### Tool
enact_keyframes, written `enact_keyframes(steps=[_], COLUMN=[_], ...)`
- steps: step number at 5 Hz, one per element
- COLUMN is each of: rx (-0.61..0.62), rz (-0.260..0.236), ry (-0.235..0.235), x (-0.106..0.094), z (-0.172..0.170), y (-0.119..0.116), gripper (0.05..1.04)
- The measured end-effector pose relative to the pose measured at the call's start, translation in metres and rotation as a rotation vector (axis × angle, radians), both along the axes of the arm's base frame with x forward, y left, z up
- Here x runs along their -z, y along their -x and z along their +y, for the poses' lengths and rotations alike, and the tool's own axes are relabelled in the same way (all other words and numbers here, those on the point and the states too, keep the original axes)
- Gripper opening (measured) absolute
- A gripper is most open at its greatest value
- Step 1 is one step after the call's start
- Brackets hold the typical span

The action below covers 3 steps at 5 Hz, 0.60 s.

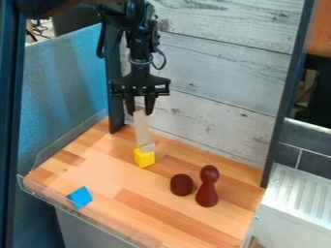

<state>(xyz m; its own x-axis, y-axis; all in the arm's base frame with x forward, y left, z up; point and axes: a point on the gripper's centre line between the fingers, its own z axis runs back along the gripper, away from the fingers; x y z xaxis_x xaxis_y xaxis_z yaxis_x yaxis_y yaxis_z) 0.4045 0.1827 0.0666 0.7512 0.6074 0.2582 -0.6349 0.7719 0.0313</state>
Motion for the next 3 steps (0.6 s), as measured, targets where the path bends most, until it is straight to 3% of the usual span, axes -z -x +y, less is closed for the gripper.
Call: enact_keyframes(steps=[3], rx=[-0.003], rz=[-0.012], ry=[-0.017], x=[0.0020], z=[0.0000], y=[-0.0017], gripper=[0.409])
